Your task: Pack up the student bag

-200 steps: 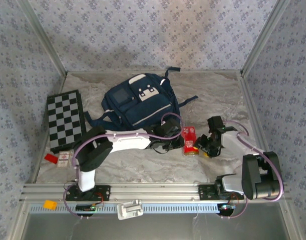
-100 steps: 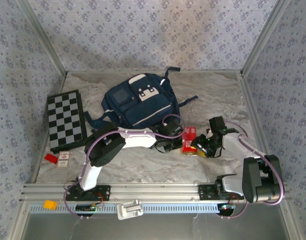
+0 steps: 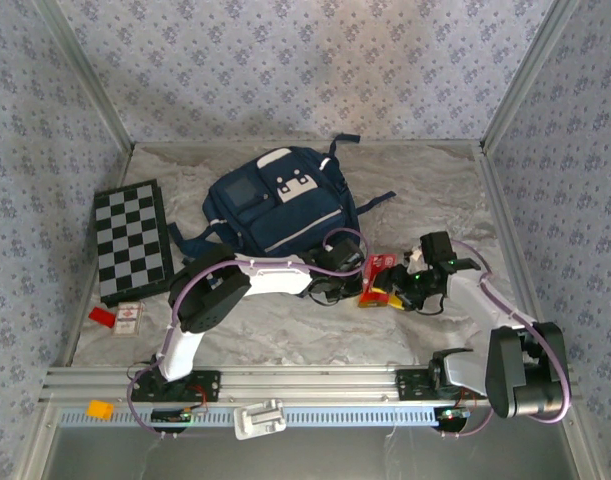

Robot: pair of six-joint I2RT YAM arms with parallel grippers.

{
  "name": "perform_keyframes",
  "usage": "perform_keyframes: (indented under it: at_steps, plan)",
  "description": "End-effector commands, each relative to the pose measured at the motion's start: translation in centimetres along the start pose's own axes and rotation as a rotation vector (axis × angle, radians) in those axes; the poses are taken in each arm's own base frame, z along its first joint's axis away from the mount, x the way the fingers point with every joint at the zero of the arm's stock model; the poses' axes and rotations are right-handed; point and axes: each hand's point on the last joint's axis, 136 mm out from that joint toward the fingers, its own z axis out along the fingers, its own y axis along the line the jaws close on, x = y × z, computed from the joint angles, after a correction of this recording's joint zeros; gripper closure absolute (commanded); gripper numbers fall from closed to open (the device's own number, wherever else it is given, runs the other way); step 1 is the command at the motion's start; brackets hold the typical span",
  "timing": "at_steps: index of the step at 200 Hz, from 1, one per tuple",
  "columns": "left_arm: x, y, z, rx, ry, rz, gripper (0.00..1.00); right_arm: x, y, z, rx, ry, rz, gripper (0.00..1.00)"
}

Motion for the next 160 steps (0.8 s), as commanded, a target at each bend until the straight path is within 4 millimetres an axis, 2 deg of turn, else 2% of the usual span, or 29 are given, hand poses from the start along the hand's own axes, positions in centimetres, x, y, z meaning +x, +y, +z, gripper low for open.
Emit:
perform_keyframes:
  at_steps: [1,36,56,99,126,160]
  plan:
    - [-0.1,1.9,0.3,-0.068,0.004,-0.007,1.0,0.1,1.4,-0.5,-0.057,0.001,-0.064,0.46]
    - [-0.4,1.8,-0.2,-0.071,-0.009,0.009,1.0,0.0,-0.2,-0.1,0.013,0.002,-0.045,0.61]
    - [-0.5,1.5,-0.5,-0.07,-0.014,0.025,1.0,0.1,-0.9,0.0,0.047,0.002,-0.044,0.76]
    - [-0.8,0.0,-1.7,-0.035,-0.024,0.073,1.0,-0.3,-0.5,-0.5,0.039,-0.028,-0.048,1.0]
    - [-1.5,-1.4,-4.3,-0.028,-0.07,0.158,1.0,-0.6,-0.5,-1.9,0.066,-0.07,-0.042,1.0]
    - [-2.8,-2.2,-9.5,-0.051,-0.158,0.309,0.86,-1.3,1.1,-4.2,0.046,-0.14,-0.062,1.0]
